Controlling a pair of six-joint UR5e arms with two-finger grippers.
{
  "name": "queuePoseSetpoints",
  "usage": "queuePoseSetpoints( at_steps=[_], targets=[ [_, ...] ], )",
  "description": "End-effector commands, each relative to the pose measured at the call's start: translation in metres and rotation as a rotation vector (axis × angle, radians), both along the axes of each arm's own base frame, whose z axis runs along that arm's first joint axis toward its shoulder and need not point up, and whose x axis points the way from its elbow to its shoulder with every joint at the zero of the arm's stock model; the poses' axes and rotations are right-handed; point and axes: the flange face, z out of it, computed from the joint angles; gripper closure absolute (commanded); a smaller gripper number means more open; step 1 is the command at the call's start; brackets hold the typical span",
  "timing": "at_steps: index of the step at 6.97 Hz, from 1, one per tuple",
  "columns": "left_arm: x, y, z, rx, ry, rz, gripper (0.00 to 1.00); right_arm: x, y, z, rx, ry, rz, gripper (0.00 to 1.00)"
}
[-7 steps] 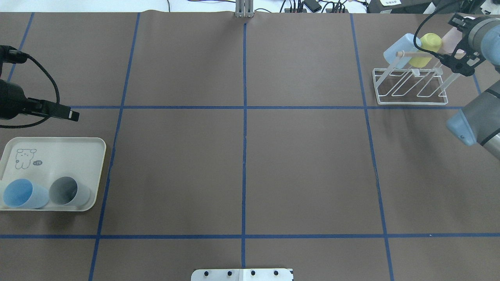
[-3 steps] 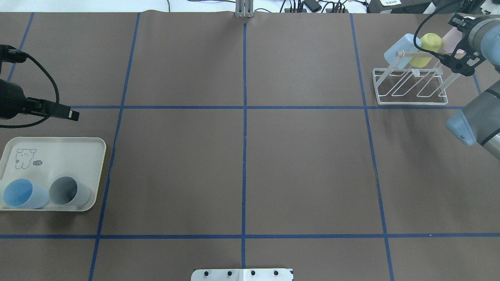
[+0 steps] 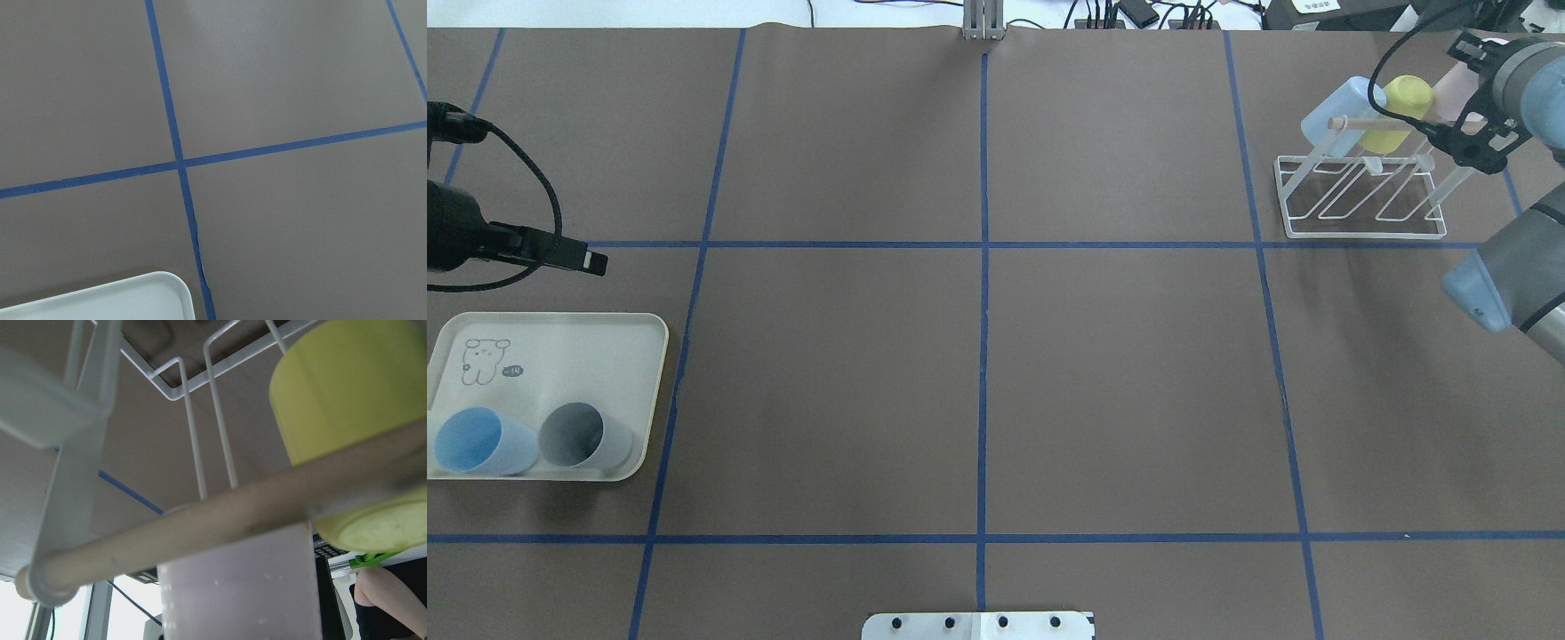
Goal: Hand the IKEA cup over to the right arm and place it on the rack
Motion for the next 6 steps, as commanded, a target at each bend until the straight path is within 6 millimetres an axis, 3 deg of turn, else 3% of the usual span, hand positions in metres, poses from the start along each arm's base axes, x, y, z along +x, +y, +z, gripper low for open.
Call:
queuePoseSetpoints(
  at_steps=[1, 2, 5, 6],
  targets=[
    [0.0, 0.0, 0.001, -0.001, -0.001, 0.0, 0.0, -0.001, 0.0, 0.001, -0.001, 0.001, -0.002, 0.26],
    [0.0, 0.0, 0.001, -0.002, -0.002, 0.0, 0.0, -0.002, 0.001, 0.0, 0.001, 0.001, -0.002, 0.22],
    [0.0, 0.0, 0.001, -0.002, -0.002, 0.0, 0.0, -0.002, 0.0, -0.001, 0.002, 0.002, -0.001, 0.21],
    [0.0, 0.0, 0.001, -0.001, -0.001, 0.0, 0.0, -0.004, -0.003, -0.012, 0.018, -0.009, 0.003, 0.18]
  ],
)
